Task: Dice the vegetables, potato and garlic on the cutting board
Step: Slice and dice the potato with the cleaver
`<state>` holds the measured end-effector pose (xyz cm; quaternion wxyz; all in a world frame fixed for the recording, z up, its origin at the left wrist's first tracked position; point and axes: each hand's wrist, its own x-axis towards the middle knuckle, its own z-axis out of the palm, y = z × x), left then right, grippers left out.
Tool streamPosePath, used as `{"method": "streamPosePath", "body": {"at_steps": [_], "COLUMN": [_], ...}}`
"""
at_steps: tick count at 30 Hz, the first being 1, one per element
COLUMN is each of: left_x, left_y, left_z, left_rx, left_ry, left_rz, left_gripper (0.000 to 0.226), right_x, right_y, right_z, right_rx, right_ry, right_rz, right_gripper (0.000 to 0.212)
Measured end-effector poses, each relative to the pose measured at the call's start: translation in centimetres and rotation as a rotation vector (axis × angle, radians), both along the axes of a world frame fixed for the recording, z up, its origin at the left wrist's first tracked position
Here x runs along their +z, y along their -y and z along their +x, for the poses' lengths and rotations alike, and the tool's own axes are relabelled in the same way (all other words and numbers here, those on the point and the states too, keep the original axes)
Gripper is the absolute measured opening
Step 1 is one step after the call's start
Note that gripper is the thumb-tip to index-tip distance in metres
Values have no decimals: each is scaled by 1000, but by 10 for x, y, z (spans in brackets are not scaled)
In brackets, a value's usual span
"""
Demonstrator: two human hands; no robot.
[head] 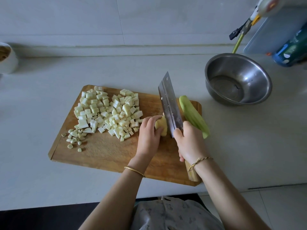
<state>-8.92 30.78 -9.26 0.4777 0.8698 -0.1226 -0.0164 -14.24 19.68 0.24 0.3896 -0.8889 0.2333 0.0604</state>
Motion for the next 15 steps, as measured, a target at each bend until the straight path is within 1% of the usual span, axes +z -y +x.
{"method": "streamPosePath", "body": {"at_steps": [5, 15], "left_x": [1, 3], "left_y": [1, 2], "left_z": [0, -1], "left_rx": [9, 35], "left_ry": [-1, 34], "left_rz": [-5, -19], "left_gripper": [33, 33], "right_x": [8, 8], "right_y": [-1, -1], "right_z": [-1, 2], "right_rx": [27, 36], "right_ry": [29, -29], "right_rz": [-16, 21], "right_gripper": [30, 30]}}
